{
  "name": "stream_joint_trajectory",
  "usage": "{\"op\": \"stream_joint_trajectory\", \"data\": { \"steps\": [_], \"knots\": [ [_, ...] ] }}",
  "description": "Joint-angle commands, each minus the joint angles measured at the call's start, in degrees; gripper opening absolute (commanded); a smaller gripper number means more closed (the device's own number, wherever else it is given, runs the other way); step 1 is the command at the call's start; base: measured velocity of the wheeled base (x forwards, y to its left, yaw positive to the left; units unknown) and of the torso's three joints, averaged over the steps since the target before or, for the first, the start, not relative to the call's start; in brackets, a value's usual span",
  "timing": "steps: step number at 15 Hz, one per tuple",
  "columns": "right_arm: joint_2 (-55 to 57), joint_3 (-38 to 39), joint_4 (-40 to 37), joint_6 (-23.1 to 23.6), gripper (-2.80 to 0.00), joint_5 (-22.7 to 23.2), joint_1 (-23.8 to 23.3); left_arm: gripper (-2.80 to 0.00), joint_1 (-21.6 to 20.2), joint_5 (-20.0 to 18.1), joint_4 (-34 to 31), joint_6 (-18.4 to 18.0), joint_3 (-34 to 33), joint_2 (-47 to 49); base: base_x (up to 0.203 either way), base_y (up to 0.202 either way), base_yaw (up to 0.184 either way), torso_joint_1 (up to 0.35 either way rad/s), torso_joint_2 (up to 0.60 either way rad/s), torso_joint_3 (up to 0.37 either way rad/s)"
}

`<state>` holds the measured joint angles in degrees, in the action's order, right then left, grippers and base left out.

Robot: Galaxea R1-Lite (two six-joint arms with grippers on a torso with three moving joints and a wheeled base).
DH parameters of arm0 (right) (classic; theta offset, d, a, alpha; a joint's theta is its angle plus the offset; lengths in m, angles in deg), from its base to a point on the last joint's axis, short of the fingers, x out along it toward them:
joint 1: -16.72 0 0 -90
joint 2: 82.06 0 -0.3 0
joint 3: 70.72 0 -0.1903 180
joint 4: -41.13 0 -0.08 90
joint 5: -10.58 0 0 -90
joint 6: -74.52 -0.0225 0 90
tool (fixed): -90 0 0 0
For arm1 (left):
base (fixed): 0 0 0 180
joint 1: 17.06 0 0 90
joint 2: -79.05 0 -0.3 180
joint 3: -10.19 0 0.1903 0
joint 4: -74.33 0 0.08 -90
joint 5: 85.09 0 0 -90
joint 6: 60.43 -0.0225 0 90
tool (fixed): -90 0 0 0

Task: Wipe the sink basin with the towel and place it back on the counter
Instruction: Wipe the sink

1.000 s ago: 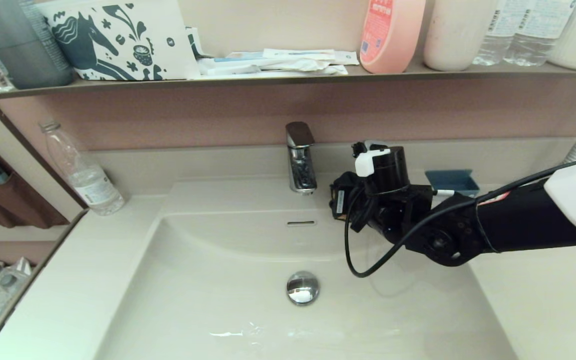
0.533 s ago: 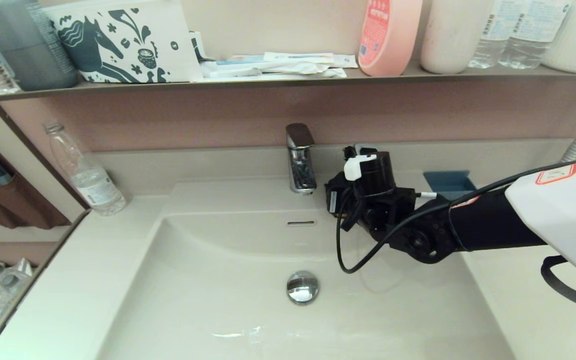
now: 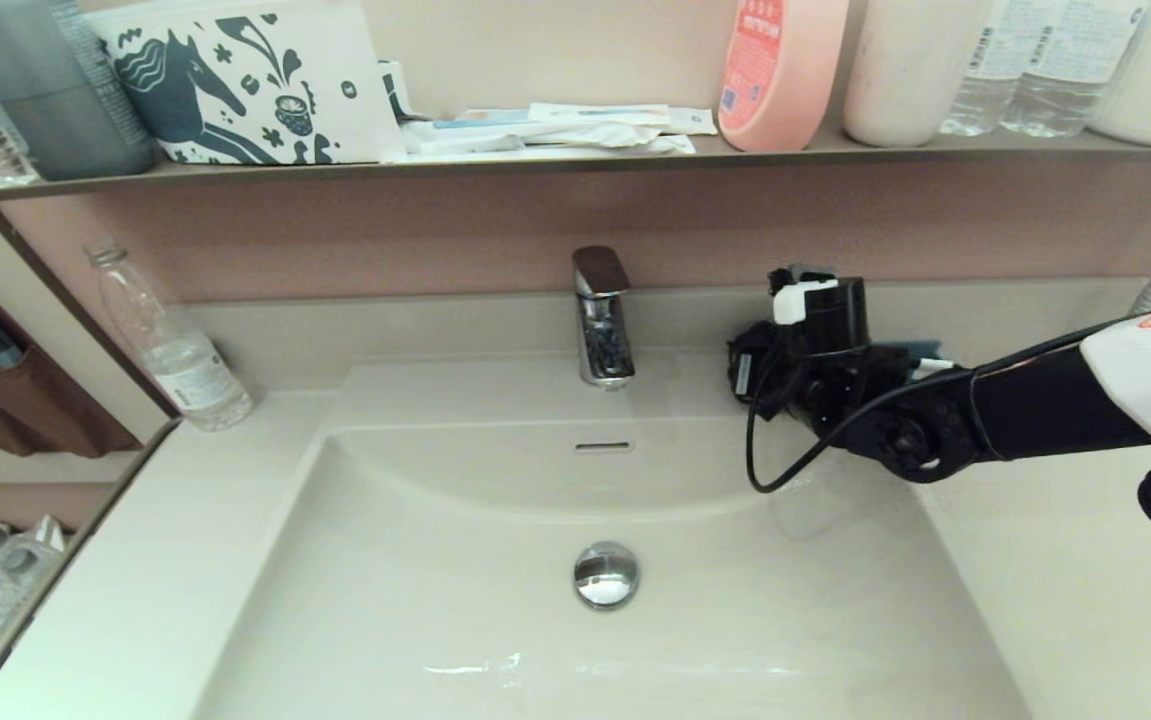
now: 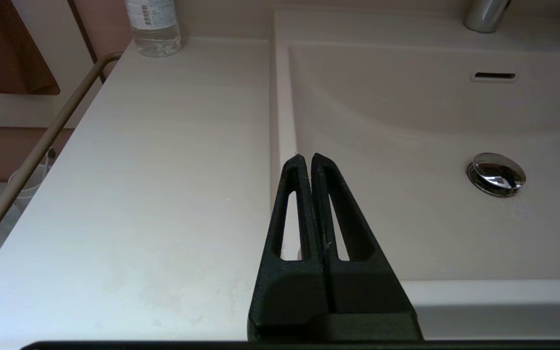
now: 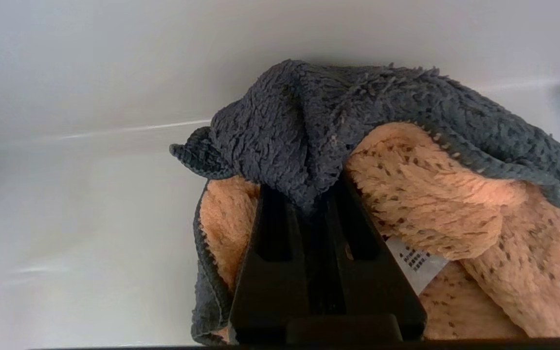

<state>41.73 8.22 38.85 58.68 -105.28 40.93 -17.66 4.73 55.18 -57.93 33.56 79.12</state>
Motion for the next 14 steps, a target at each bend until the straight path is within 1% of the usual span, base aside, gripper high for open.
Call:
{"op": "stream_joint_trajectory", "data": {
  "steps": [1,3,4,7,10,14],
  "knots": [
    [-2.21,2.8,-0.13,0.0,-2.8,-0.01,-1.8,-2.8,-0.02,0.01,0.02,-0.02,0.0,0.01,0.0,0.0,0.0,0.0,0.0,0.0],
    [-4.29,5.77,-0.08,-0.02,-2.8,0.19,-4.13,-2.8,0.0,0.01,0.02,0.02,0.0,0.01,0.0,0.0,0.0,0.0,0.0,0.0],
    [-5.19,7.08,-0.07,-0.05,-2.8,0.27,-4.53,-2.8,0.04,0.01,0.06,0.02,0.0,0.01,0.0,0.0,0.0,0.0,0.0,0.0],
    [-5.7,7.06,-0.07,-0.06,-2.8,0.38,-3.96,-2.8,-0.02,0.01,0.08,-0.02,0.0,0.01,0.0,0.0,0.0,0.0,0.0,0.0],
    [-4.24,5.77,-0.07,-0.11,-2.8,0.67,1.24,-2.8,-0.02,0.01,0.09,0.0,0.0,0.01,0.0,0.0,0.0,0.0,0.0,0.0],
    [-0.47,0.14,-0.63,-0.05,-2.8,0.28,11.25,-2.8,-0.02,0.01,0.09,-0.04,0.0,0.01,0.0,0.0,0.0,0.0,0.0,0.0]
  ]
}}
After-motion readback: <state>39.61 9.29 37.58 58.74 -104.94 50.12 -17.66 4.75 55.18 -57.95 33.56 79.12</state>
